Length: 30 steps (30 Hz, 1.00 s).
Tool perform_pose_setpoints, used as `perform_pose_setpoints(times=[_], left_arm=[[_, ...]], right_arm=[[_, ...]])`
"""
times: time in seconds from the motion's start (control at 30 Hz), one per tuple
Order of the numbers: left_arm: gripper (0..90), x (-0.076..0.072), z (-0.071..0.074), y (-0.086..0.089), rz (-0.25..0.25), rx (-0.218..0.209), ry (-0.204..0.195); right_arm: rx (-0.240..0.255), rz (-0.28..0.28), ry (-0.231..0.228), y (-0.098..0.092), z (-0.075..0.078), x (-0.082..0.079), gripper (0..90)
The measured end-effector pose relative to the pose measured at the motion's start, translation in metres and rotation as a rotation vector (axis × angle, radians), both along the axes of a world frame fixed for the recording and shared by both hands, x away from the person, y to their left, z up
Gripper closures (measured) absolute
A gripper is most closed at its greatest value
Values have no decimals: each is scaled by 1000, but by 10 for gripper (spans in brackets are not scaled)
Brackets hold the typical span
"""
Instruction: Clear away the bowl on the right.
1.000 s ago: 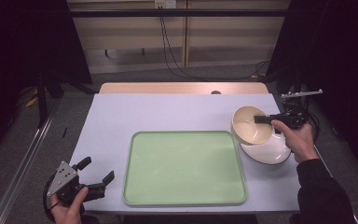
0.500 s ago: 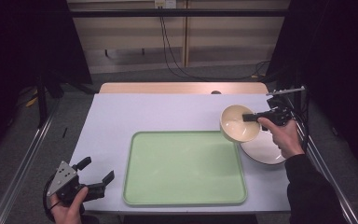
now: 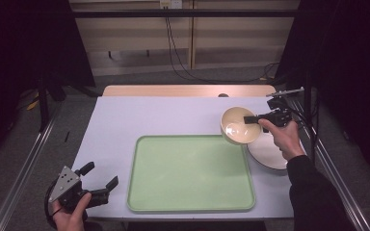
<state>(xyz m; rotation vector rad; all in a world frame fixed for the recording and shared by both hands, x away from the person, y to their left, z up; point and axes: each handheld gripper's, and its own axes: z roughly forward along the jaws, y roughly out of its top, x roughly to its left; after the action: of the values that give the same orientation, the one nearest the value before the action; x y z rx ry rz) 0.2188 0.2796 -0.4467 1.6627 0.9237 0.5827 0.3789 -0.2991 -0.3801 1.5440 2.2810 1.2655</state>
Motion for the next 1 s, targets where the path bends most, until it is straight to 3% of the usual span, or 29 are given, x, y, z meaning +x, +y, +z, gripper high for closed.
perform_pose_setpoints(times=[0.3, 0.67, 1.0], left_arm=[[17, 0, 0, 0, 0, 0, 1], [17, 0, 0, 0, -1, -1, 0], [17, 0, 0, 0, -8, -1, -4]], right_arm=[[2, -9, 15, 9, -5, 7, 839], [-59, 2, 53, 20, -18, 14, 838], [-80, 16, 91, 27, -34, 21, 838]])
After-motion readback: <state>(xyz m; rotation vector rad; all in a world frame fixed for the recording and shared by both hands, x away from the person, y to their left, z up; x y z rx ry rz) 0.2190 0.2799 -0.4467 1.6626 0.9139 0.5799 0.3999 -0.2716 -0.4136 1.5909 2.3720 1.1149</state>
